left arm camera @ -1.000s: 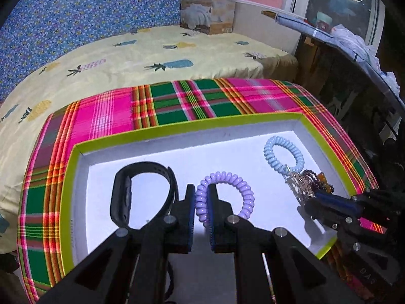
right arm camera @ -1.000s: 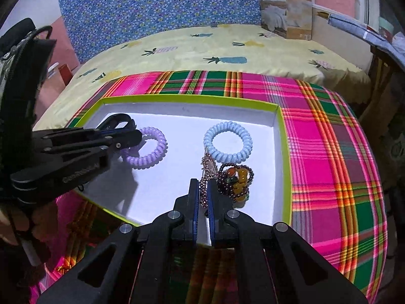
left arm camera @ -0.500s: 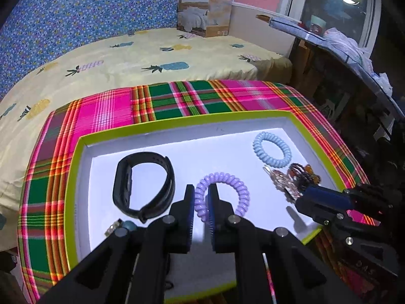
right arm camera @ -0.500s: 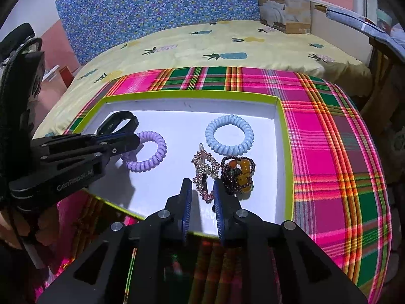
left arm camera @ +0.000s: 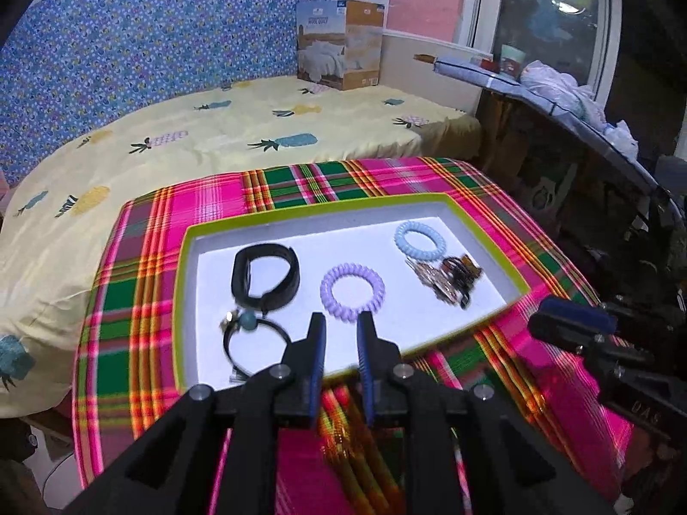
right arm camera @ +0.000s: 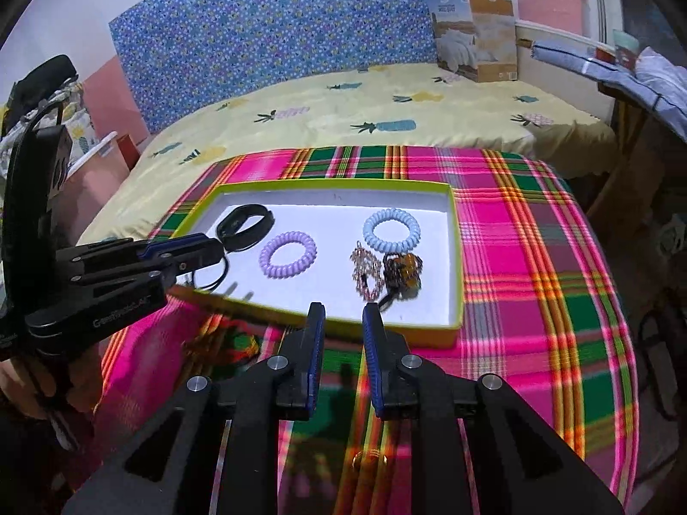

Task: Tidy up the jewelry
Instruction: 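Withdraw the left tool toward the red tasseled cord while the right tool approaches the grey cord bracelet, then grasp the red tasseled cord with the left tool while the right tool grasps the grey cord bracelet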

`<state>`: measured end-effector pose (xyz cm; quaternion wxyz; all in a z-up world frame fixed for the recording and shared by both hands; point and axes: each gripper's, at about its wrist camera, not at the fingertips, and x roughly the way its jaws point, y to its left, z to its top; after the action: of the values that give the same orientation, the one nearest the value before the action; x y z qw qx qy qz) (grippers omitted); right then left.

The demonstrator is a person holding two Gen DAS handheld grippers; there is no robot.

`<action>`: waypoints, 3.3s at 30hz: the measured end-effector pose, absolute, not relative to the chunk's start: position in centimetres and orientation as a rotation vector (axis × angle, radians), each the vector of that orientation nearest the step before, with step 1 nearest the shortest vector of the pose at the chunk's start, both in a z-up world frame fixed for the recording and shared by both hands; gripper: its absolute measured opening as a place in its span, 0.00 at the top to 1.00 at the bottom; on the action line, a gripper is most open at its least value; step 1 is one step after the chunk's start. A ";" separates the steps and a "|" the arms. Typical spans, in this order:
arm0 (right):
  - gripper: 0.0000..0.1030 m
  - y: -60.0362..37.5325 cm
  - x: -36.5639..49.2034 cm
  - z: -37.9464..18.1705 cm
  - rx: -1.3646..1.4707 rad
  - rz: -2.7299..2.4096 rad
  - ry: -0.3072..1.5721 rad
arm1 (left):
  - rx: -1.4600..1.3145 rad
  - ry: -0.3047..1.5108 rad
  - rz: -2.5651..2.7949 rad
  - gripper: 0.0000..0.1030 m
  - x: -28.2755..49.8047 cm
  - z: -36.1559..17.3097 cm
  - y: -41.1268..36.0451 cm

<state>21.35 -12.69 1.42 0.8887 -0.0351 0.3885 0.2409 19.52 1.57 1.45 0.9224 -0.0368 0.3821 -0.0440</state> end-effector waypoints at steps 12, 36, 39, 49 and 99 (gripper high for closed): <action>0.82 -14.4 14.4 2.4 -0.070 0.496 0.767 | -0.099 0.756 -0.083 0.85 11.3 2.2 1.6; 0.82 -15.8 9.5 1.5 -0.055 0.480 0.774 | -0.093 0.740 -0.087 0.80 5.1 2.0 0.8; 0.82 -16.0 9.5 1.3 -0.052 0.476 0.779 | -0.092 0.747 -0.094 0.80 5.2 1.7 0.7; 0.68 -16.4 10.5 0.3 -0.046 0.473 0.804 | -0.071 0.785 -0.109 0.70 6.7 -0.1 0.5; 0.98 -10.8 14.3 -3.4 -0.124 0.608 0.874 | -0.113 0.835 -0.121 0.92 8.4 -2.8 1.9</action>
<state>14.27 -10.82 -3.41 0.8597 -0.0591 0.4166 0.2896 8.36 1.85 -2.76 0.9107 -0.0548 0.4051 -0.0587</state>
